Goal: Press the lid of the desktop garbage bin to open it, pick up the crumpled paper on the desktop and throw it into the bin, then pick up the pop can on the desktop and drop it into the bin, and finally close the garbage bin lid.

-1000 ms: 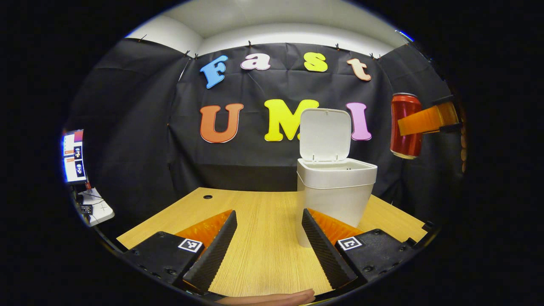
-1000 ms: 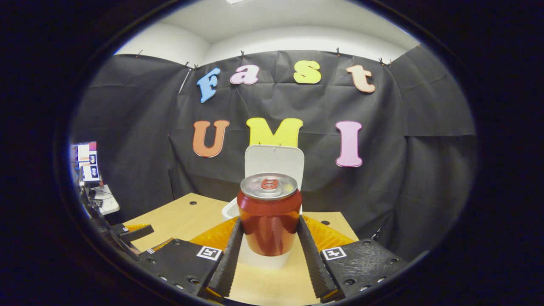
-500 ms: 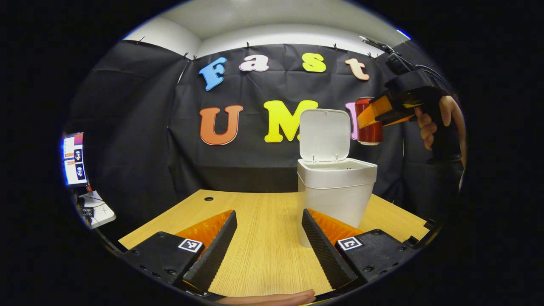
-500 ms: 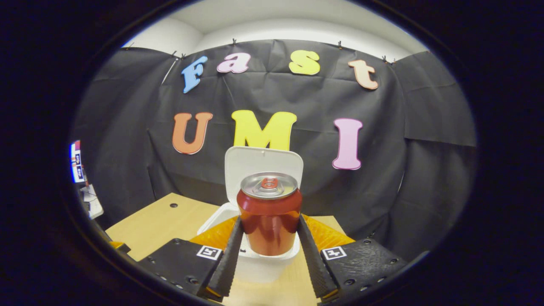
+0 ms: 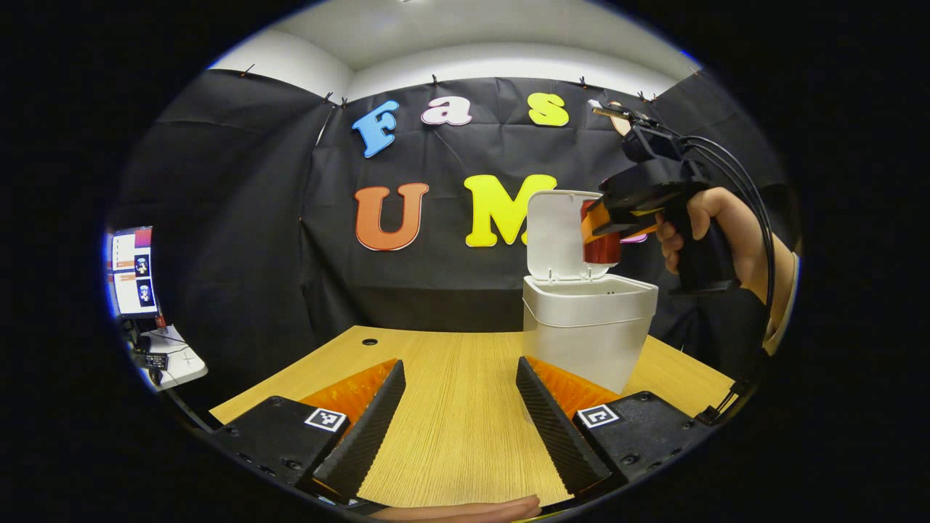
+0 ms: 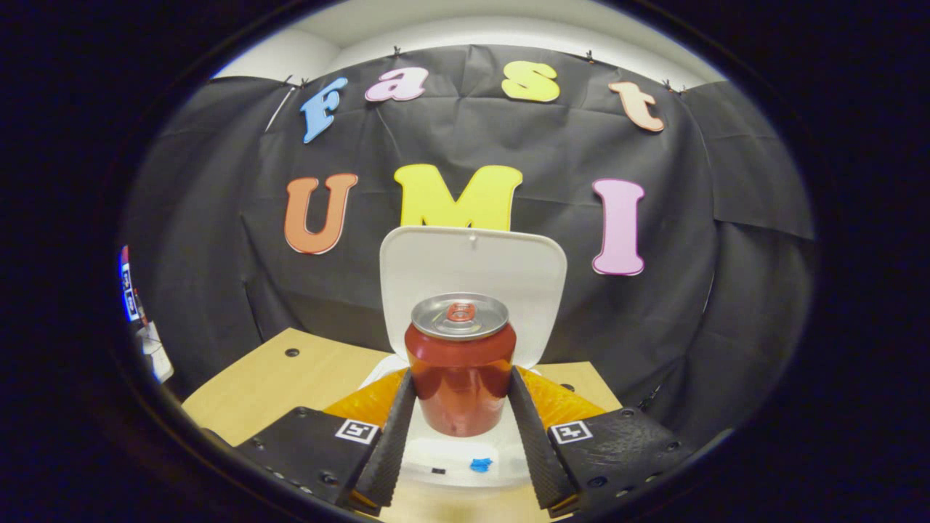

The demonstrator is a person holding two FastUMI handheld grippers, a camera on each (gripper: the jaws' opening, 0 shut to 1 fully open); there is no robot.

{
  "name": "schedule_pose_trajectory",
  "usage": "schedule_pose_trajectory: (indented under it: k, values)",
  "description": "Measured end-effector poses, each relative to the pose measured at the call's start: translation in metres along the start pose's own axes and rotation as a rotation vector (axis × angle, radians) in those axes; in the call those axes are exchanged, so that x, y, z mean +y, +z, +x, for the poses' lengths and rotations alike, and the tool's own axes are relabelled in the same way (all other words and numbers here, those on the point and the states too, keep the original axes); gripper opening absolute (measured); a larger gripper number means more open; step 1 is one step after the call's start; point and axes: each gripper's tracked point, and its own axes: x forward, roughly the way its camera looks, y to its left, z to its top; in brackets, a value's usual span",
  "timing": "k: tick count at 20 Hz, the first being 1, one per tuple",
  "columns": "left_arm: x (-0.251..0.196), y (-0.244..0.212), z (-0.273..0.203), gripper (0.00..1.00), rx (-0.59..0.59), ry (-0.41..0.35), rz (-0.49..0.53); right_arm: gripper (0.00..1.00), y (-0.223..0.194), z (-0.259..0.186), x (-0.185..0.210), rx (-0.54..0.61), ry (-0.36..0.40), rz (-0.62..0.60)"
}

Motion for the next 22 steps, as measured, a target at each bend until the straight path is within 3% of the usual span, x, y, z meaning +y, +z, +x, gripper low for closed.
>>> schedule_pose_trajectory:
  k: [7,13,17,22]
  values:
    - [0.004,-0.005,0.006,0.99,0.000,-0.008,-0.007,0.72,-0.001,0.006,0.013,-0.005,0.006,-0.004]
    - [0.005,-0.005,0.009,0.99,-0.014,-0.020,-0.020,0.80,-0.009,0.006,0.014,0.018,0.037,0.022]
    - [0.009,-0.004,0.008,0.99,-0.012,-0.021,-0.028,0.94,0.006,-0.001,0.010,-0.013,0.049,0.033]
    - [0.013,-0.002,0.007,0.99,-0.023,-0.028,-0.027,0.95,0.040,-0.012,0.015,-0.075,0.061,0.041]
